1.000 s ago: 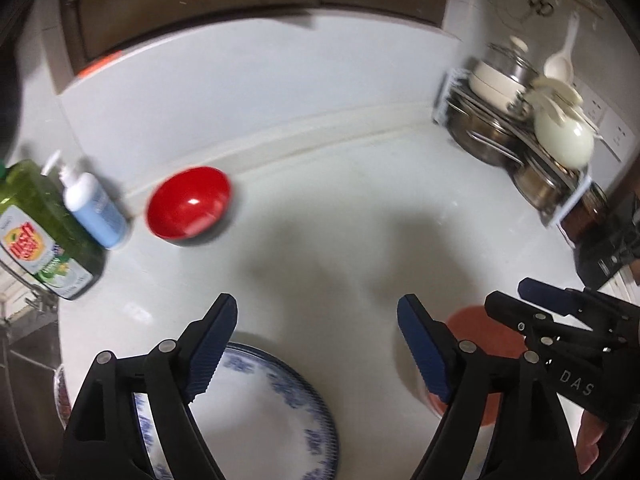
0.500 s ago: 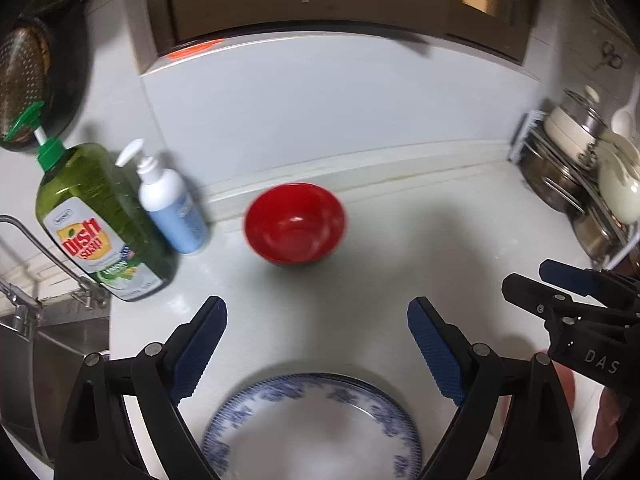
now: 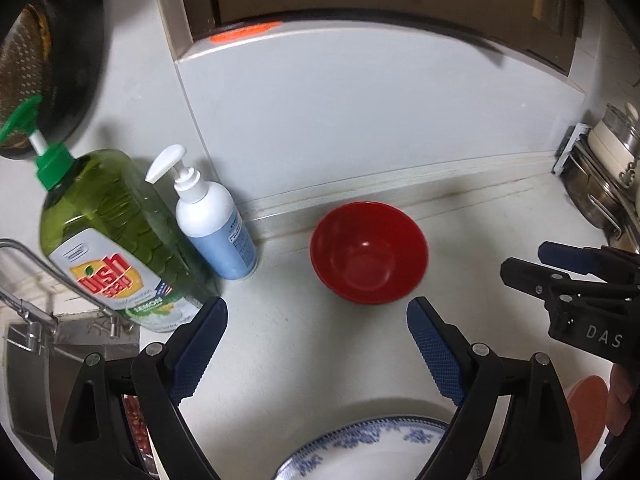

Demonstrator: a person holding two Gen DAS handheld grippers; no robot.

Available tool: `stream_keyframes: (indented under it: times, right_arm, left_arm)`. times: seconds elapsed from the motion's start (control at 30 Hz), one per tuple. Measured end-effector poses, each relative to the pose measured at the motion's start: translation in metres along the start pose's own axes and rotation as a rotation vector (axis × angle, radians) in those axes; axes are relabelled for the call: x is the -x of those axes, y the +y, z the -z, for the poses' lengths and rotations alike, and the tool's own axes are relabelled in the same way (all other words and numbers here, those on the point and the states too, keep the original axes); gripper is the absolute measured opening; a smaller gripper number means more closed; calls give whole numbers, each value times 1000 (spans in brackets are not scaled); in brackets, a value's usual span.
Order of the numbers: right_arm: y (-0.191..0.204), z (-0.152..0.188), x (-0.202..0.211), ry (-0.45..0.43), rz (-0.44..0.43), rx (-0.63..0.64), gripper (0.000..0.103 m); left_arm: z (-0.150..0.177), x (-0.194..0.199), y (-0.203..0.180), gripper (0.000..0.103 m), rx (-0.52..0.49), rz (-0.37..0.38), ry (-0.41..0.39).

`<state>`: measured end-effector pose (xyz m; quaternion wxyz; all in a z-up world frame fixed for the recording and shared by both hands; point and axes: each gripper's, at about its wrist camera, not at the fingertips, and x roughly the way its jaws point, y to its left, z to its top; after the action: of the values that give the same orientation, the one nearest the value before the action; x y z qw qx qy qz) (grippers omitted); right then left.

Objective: Organize plates and bowls
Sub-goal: 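Move both tools to the red-and-black bowl by the soap bottles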

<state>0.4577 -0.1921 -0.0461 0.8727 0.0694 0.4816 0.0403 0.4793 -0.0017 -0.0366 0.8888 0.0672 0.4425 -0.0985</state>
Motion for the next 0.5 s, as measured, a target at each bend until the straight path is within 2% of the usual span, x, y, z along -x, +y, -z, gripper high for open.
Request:
stream_keyframes:
  times: [0.17,0.4,0.5]
  right_arm:
    - [7,-15,-31,47,-24,5,59]
    - [13,-32,-64,88,-37,14,59]
    - [12,-37,-79,104,-46,-9,59]
  left_arm:
    - [-8,-30,10,87,-6,52,34]
    - [-17,-66,18,81,-21,50,63]
    - [-20,-81,18,73,-36,45,74]
